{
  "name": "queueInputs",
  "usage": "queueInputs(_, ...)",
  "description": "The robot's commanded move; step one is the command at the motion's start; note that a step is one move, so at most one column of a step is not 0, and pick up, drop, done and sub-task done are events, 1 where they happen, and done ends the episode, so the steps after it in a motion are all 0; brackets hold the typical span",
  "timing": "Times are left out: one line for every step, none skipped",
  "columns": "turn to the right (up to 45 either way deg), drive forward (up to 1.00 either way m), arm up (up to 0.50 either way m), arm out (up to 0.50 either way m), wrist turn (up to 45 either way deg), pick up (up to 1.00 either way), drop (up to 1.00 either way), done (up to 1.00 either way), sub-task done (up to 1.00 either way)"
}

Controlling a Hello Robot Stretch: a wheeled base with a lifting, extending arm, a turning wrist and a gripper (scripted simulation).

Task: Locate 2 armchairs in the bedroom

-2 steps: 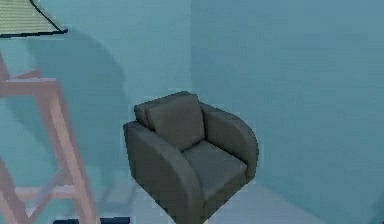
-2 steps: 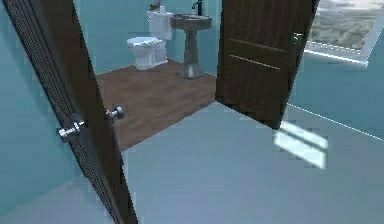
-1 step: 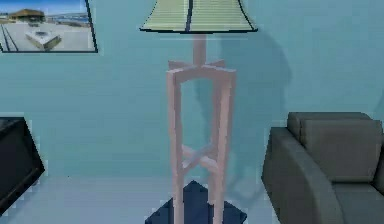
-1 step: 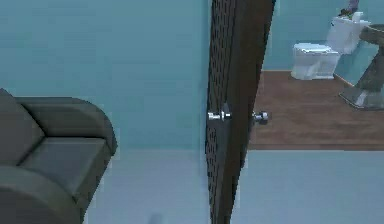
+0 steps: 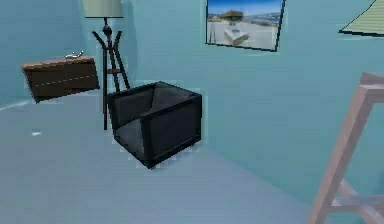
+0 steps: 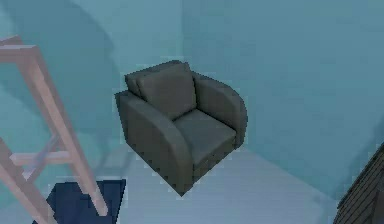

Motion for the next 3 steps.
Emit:
queueInputs(-21.0,0.00,0.00,0.00,0.0,0.00,0.00,0.00,0.00)
queueInputs(0.0,0.80,0.00,0.00,0.0,0.00,0.00,0.00,0.00)
queueInputs(15.0,0.00,0.00,0.00,0.0,0.00,0.00,0.00,0.00)
